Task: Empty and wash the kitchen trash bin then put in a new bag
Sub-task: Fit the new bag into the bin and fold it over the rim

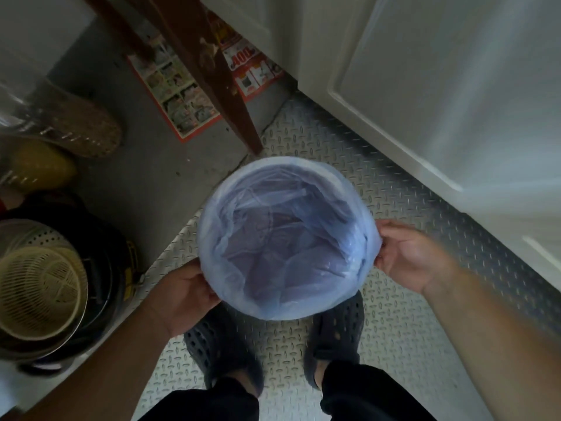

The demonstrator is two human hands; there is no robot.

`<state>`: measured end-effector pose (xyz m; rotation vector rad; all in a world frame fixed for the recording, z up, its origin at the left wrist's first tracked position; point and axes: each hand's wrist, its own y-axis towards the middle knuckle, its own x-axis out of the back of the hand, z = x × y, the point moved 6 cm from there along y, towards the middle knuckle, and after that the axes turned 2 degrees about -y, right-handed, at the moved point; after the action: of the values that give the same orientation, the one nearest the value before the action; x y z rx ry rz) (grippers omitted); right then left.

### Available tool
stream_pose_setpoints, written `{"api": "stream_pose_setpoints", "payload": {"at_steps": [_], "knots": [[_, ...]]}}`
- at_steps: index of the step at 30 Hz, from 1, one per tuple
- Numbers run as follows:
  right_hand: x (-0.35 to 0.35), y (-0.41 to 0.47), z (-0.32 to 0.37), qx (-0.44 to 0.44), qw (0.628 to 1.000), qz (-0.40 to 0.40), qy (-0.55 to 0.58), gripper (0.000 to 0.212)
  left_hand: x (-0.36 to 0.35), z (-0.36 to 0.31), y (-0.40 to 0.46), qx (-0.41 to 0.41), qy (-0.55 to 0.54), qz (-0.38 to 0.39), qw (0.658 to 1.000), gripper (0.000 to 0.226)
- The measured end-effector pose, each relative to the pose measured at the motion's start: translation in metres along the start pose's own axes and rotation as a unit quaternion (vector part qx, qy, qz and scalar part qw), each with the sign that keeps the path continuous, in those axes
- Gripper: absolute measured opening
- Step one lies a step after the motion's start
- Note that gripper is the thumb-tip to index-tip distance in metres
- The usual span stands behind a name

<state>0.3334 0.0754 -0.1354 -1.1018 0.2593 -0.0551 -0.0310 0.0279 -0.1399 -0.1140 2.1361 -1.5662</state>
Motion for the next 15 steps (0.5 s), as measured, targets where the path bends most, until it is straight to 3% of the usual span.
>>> {"api": "stream_pose_setpoints", "payload": {"at_steps": [1, 4, 7, 9, 10, 12, 13, 15], "knots": [[-0.002, 0.004, -0.005, 0.0, 1.0, -0.026, 0.002, 0.026, -0.005, 0.001, 0.003, -0.015, 0.013, -0.023, 1.0, 0.011], [-0.009, 0.015, -0.014, -0.017, 0.994, -0.103, -0.022, 0.016, 0.002, 0.009, 0.017, -0.037, 0.042, -0.132, 0.99, 0.04], [-0.012, 0.012, -0.008, -0.018, 0.983, -0.175, -0.048, 0.013, 0.0, 0.007, 0.01, -0.034, 0.117, -0.168, 0.978, 0.033], [-0.007, -0.007, 0.01, 0.031, 0.965, -0.261, -0.014, 0.007, 0.002, -0.002, -0.001, -0.052, 0.158, -0.202, 0.965, 0.031], [-0.002, -0.024, 0.024, 0.093, 0.941, -0.323, -0.042, 0.013, 0.003, -0.012, -0.011, -0.089, 0.171, -0.247, 0.95, 0.024], [-0.021, -0.067, 0.059, 0.28, 0.857, -0.37, -0.225, 0.012, -0.003, -0.039, -0.048, -0.217, 0.245, -0.363, 0.873, 0.017], [-0.048, -0.084, 0.07, 0.354, 0.813, -0.331, -0.324, 0.012, -0.021, -0.051, -0.067, -0.283, 0.316, -0.368, 0.828, 0.017], [-0.098, -0.091, 0.063, 0.409, 0.761, -0.215, -0.455, 0.019, -0.071, -0.056, -0.083, -0.357, 0.446, -0.264, 0.777, 0.015]]}}
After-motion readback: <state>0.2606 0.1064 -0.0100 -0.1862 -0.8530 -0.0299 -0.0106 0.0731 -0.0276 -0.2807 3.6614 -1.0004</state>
